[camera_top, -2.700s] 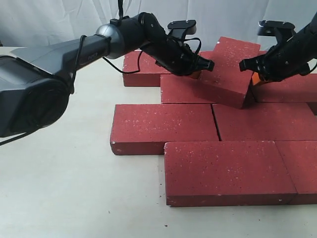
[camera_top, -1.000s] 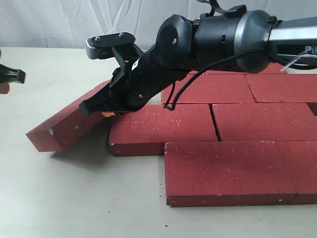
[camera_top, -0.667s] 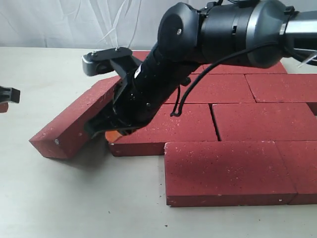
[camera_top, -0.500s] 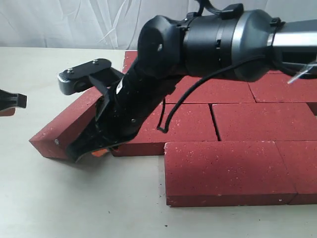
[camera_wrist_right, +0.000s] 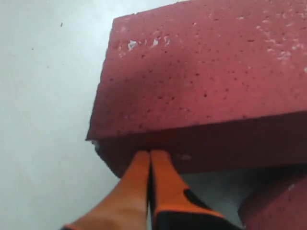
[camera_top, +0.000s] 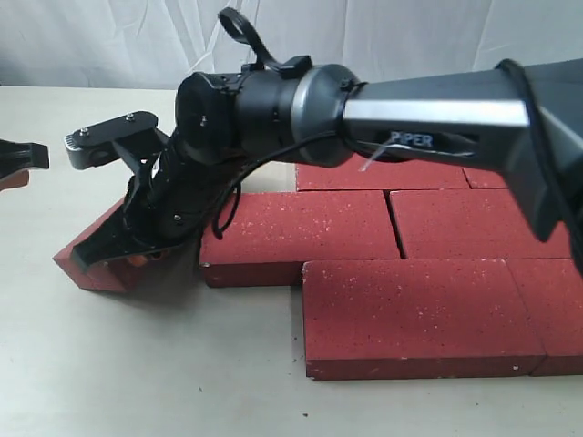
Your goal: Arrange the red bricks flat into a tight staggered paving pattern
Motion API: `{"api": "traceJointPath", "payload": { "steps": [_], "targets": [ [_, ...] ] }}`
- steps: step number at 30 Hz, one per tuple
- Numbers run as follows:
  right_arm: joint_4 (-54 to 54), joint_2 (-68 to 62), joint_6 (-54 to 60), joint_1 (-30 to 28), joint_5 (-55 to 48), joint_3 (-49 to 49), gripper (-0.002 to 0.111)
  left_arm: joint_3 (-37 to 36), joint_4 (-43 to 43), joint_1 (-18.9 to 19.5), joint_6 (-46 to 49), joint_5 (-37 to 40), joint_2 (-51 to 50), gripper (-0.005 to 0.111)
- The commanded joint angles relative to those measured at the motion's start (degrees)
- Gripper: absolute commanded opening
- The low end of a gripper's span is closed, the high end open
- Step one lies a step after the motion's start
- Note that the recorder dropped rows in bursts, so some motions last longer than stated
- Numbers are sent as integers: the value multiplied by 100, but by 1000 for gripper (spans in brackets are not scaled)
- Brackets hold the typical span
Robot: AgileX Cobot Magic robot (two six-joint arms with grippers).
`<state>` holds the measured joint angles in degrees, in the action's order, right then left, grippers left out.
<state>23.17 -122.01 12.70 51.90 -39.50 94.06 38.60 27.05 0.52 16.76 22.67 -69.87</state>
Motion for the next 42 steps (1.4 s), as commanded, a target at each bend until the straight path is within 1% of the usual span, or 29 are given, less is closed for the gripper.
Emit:
{"api": "traceJointPath", "payload": {
  "steps": [1,6,10,14,16,19,21,24,28,30,32,35,39,42],
  "targets": [
    [-97,-401,-78,12,72,492,-1,-43,188,-41,9,-79,45,0],
    [-76,-841,-78,12,435,1164,-1,-43,162,-41,9,-79,45,0],
    [-209,-940,-78,12,172,1497,-1,-43,-58,-41,23,-79,45,0],
    [-1158,-780,-121,12,-664,1736,-1,-43,-274,-41,23,-79,45,0],
    [-1768,-640,-373,12,-1099,1766,-1,-43,-285,-41,23,-38,45,0],
    [-3136,-461,-1016,-25,-1587,1766,-1,-73,-317,-41,23,64,45,0],
    [-3578,-388,-1369,-171,-1731,1766,-1,-182,-266,-41,23,64,29,0],
    [-3318,-372,-1326,-548,-1833,1766,-1,-244,74,-125,202,237,-123,0],
    [-2415,-362,-852,-1225,-1822,1705,-1,-244,962,-610,1502,419,-501,0],
    [-1917,-362,-636,-1525,-1810,1705,-1,-244,1084,-825,1698,379,-732,0],
    [-1581,-362,-461,-1768,-1674,1705,-1,-244,1123,-950,1688,255,-1046,0],
    [-1451,-373,-289,-1993,-1308,1705,-1,-143,1406,-981,1688,96,-1503,0],
    [-1464,-523,170,-2086,-1051,1705,-1,160,1449,-981,1718,198,-1998,0],
    [-1197,-738,186,-2167,-524,1705,-1,279,1491,-981,1836,121,-2245,0]
  ]
}}
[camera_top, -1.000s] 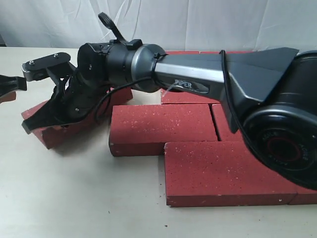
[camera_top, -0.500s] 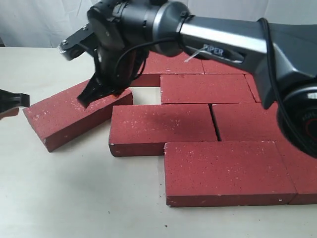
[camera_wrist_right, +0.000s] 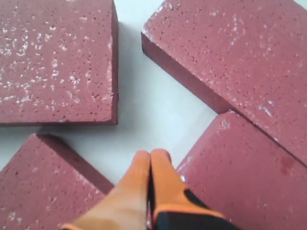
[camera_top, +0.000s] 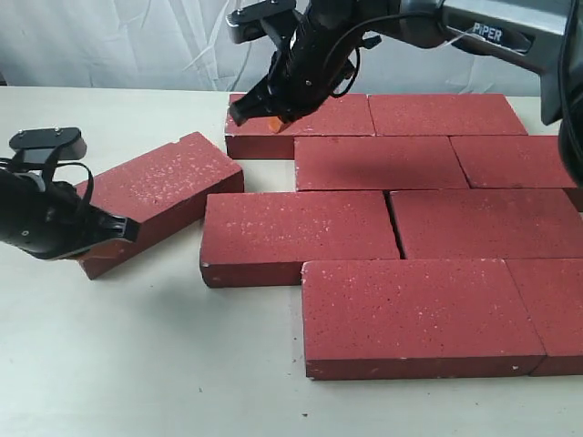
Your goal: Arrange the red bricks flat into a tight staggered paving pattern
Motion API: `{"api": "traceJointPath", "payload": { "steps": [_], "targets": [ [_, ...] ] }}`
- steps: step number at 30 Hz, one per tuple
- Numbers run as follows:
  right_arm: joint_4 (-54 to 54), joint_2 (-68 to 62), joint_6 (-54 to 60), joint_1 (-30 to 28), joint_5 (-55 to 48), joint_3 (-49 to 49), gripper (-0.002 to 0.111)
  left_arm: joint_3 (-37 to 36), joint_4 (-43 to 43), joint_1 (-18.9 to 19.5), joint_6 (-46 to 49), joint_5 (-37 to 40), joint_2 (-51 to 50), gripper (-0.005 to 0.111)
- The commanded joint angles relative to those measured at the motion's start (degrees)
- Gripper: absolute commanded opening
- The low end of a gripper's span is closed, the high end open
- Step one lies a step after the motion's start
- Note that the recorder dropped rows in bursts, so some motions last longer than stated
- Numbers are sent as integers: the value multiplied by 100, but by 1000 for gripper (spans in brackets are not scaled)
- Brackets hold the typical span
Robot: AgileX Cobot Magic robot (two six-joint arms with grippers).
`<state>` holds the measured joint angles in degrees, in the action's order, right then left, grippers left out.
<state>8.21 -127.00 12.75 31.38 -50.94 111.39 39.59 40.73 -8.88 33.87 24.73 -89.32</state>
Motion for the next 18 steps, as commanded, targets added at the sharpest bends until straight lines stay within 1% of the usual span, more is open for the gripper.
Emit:
{"api": "traceJointPath", "payload": {
  "steps": [1,4,11,18],
  "targets": [
    [470,-290,181,-142,776,-27,-1,196,124,-41,125,-170,-359,0],
    [809,-470,452,-142,1121,-27,-1,210,124,-41,125,-360,-554,0],
    [906,-898,569,-106,1384,-16,-1,220,88,-41,125,-704,-840,0],
    [1037,-1171,569,66,1714,-16,-1,220,-388,13,84,-809,-840,0]
  ]
}}
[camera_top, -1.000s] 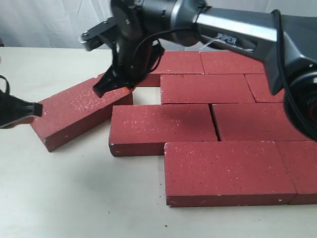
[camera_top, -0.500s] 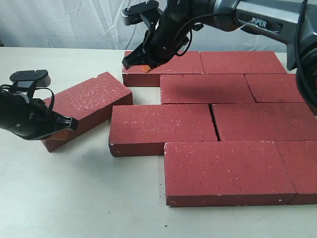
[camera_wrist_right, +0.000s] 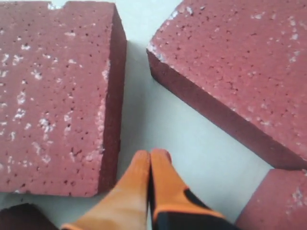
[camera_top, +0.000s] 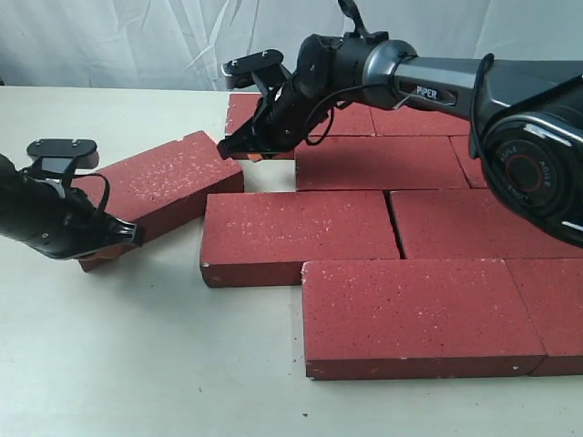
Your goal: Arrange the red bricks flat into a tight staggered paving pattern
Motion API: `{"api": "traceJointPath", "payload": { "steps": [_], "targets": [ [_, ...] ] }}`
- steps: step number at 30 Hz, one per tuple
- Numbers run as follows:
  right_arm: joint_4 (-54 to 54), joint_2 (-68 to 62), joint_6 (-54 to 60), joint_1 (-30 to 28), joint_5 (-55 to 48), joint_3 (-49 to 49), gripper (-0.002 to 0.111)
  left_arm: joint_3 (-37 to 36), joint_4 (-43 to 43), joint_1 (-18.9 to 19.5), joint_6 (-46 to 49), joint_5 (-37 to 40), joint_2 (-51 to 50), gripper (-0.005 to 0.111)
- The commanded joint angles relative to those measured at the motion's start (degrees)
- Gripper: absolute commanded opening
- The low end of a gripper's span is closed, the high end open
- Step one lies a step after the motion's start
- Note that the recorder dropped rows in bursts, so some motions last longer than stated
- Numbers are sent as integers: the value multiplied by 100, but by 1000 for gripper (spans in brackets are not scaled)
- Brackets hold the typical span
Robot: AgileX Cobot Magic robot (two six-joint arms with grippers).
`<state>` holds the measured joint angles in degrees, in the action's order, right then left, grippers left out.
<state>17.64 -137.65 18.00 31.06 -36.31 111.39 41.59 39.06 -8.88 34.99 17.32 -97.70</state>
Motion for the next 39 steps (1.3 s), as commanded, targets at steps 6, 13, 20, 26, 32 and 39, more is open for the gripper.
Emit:
{"api": "traceJointPath", "payload": {
  "steps": [6,13,20,26,32,39],
  "targets": [
    [136,-190,44,238,323,-16,-1,20,-210,415,-148,-47,349,0],
    [220,-190,59,578,-221,-16,-1,20,-210,1094,-148,-144,1051,0],
    [220,-190,144,789,-144,-16,-1,20,-2,1991,-160,-465,850,0],
    [-5,-179,156,797,187,-16,-1,20,46,2501,-160,163,824,0],
    [-60,-179,156,776,638,-16,-1,-71,-1557,2537,-1319,749,809,0],
    [-60,-179,168,776,929,-16,-1,-71,-2054,2537,-2102,834,782,0]
  ]
}}
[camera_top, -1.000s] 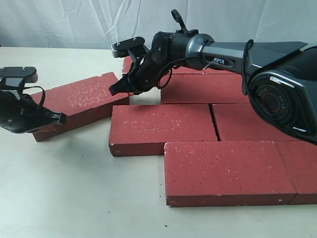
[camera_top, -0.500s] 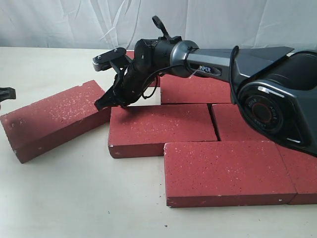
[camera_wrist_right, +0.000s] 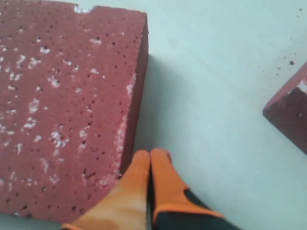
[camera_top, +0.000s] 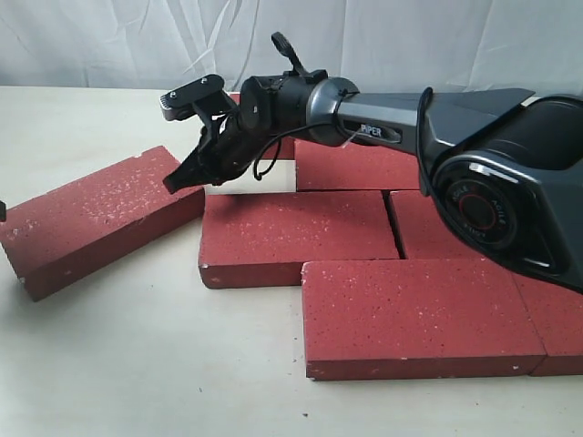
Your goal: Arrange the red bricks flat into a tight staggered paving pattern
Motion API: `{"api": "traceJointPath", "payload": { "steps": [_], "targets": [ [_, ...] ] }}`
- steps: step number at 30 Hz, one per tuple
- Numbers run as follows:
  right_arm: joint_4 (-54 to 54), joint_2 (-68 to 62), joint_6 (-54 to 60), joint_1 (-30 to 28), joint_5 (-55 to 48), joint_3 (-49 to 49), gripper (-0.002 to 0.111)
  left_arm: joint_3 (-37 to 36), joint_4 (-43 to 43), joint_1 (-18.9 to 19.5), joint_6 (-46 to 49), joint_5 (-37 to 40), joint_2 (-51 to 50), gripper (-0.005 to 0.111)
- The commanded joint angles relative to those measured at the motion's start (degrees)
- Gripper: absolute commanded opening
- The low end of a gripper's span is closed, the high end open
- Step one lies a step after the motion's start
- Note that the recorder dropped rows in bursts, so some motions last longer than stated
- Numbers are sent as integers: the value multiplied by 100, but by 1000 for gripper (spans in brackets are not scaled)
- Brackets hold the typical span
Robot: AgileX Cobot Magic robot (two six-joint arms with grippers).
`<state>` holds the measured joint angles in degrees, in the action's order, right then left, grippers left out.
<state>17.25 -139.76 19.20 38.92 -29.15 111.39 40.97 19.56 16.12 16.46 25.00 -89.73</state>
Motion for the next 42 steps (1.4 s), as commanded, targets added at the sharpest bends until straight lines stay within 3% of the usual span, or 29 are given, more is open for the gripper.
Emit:
{"api": "traceJointPath", "payload": {
  "steps": [1,16,24,38,42],
  "targets": [
    [-21,31,48,-10,260,-16,-1,-9,-24,37,-249,26,-42,0],
    [41,31,260,75,-131,-16,-1,311,759,26,-47,-318,-760,0],
    [41,237,262,75,-348,-16,-1,812,2224,26,1327,-114,-1300,0],
    [189,291,262,113,-654,-16,-1,1905,2654,26,1591,-37,-2000,0],
    [189,291,262,113,-848,-16,-1,2177,2736,-134,1718,-9,-2124,0]
  ]
}}
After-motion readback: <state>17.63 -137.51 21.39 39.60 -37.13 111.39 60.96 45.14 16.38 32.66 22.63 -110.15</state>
